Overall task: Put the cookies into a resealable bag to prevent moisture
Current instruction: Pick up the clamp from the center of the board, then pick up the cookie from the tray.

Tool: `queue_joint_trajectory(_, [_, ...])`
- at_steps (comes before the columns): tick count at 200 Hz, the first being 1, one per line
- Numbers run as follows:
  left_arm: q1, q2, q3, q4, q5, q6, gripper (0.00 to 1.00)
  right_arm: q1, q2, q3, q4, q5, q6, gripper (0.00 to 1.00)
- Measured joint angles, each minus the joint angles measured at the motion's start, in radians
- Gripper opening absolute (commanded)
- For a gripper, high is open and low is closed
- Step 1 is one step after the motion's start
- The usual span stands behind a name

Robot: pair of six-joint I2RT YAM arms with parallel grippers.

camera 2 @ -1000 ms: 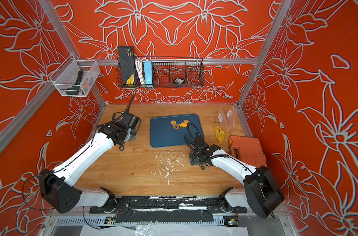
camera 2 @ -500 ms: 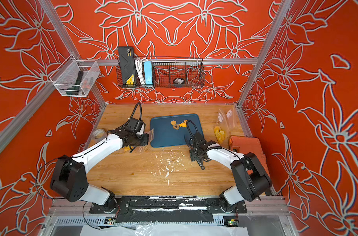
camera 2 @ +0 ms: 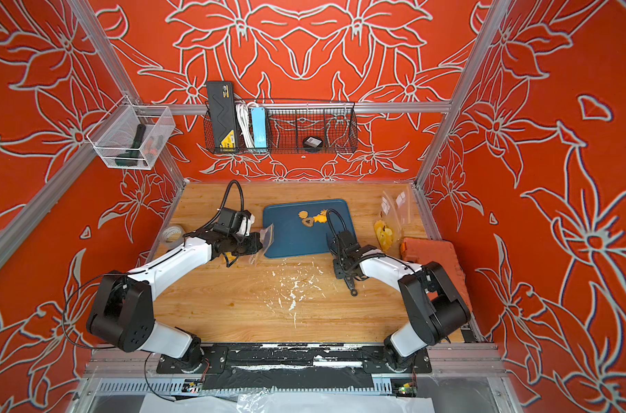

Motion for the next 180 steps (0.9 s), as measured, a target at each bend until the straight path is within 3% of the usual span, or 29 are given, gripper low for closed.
queue_joint_trajectory(52, [-0.033, -0.026, -0.051, 0.031, 0.011, 0.001, 0.00, 0.003, -0.262, -0.025, -0.091, -0.109, 0.031, 0.42])
queue_joint_trajectory(94, [-0.089, -0.038, -0.056, 0.031, -0.041, 0.004, 0.00, 0.019, -0.348, -0.030, -0.142, -0.222, 0.084, 0.38])
queue_joint_trajectory(128, [-0.090, -0.038, -0.043, 0.018, -0.092, 0.004, 0.00, 0.020, -0.331, -0.015, -0.179, -0.224, 0.077, 0.38])
queue_joint_trajectory(180, [-0.090, 0.018, 0.103, 0.007, -0.180, 0.019, 0.00, 0.019, -0.119, 0.177, -0.215, -0.224, -0.031, 0.38])
